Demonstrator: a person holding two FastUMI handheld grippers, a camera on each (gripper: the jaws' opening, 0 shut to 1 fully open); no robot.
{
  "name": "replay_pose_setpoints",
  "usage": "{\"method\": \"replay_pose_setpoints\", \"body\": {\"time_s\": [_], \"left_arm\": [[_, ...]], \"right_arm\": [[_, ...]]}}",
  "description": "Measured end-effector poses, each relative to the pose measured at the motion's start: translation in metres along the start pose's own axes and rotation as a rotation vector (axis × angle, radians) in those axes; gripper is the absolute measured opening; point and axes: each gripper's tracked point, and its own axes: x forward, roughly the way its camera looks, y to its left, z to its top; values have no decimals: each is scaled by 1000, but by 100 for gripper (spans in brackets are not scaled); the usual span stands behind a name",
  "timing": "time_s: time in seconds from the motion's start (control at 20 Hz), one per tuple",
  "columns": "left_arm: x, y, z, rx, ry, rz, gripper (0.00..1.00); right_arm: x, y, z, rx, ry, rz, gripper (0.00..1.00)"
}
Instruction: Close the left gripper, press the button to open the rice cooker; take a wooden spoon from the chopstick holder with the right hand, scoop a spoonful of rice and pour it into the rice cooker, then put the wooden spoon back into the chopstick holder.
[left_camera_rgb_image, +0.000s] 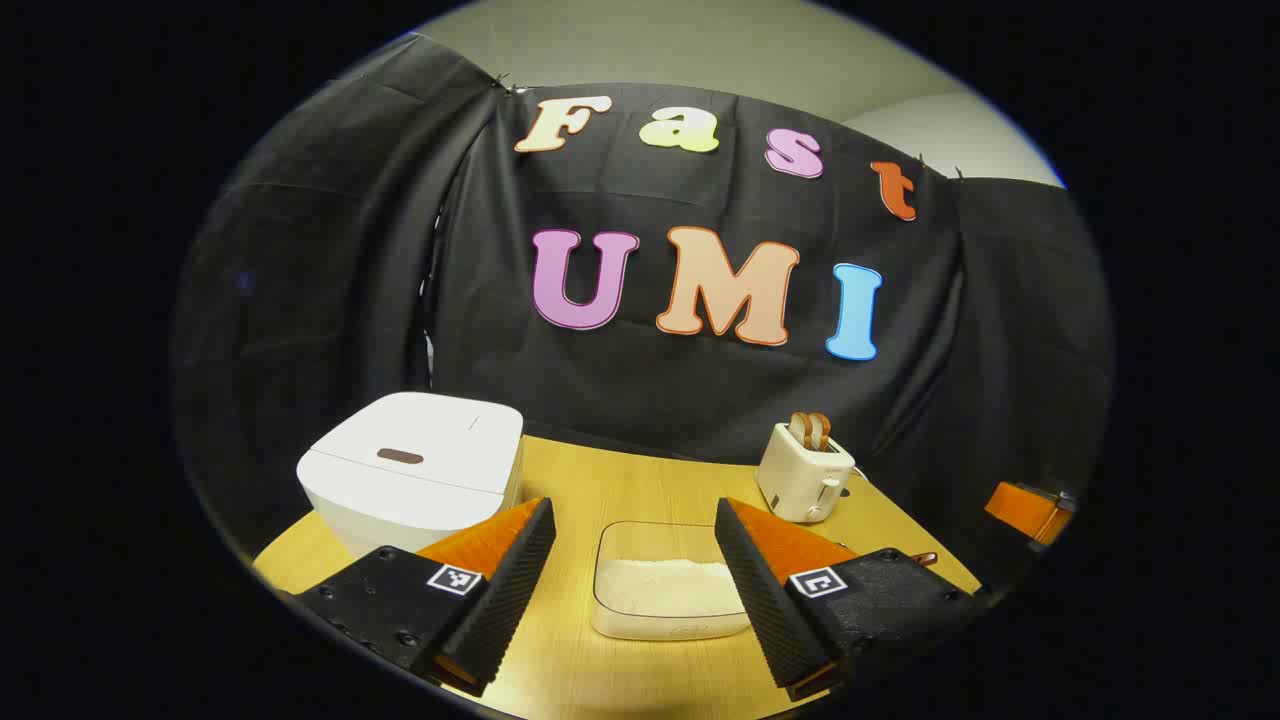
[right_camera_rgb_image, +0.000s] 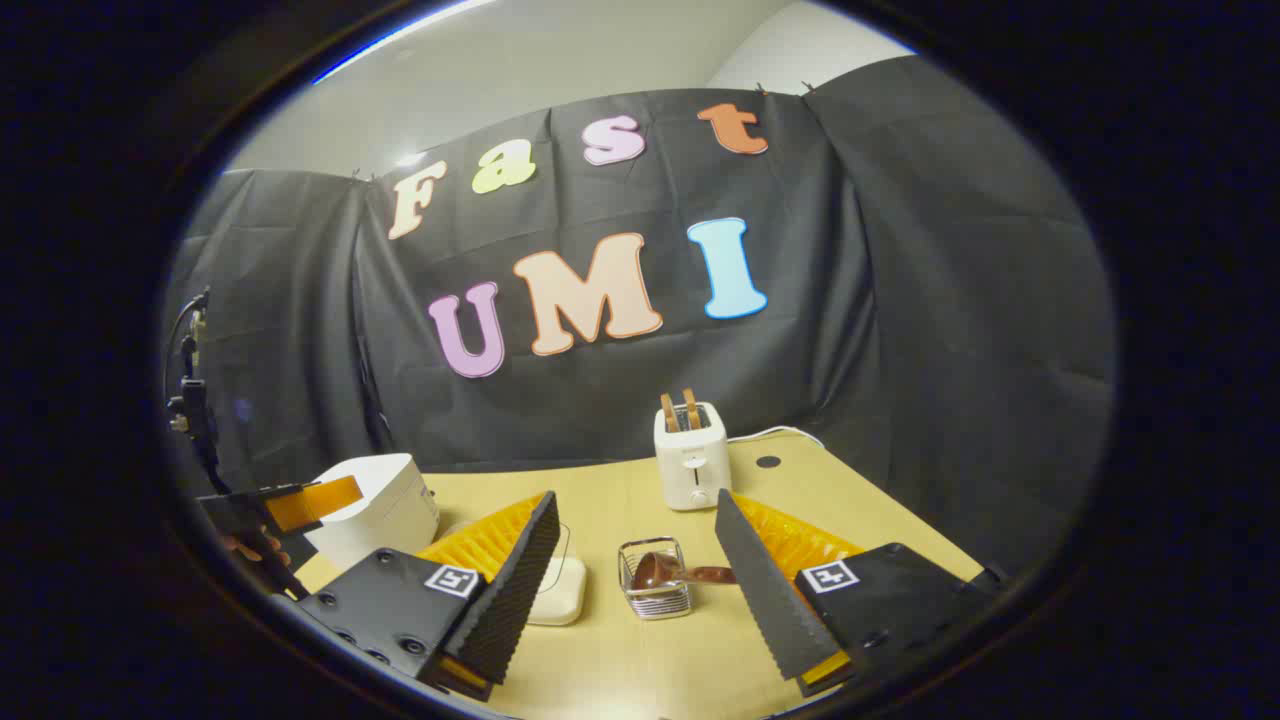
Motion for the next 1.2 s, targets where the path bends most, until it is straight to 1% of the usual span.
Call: {"method": "replay_pose_setpoints", "body": {"time_s": [0.35, 0.55, 0.8, 1.2], "left_arm": [[0, 7, -3, -3, 3, 30, 95], [7, 16, -1, 6, 7, 39, 95], [14, 25, 3, 35, 25, 1, 95], [21, 45, 14, 49, 30, -56, 95]], "right_arm": [[4, -5, -2, -10, 2, 6, 99], [8, -4, 2, -10, -7, -15, 100], [16, 12, -3, 2, -10, -52, 100], [18, 44, -6, -12, -8, -75, 100]]}}
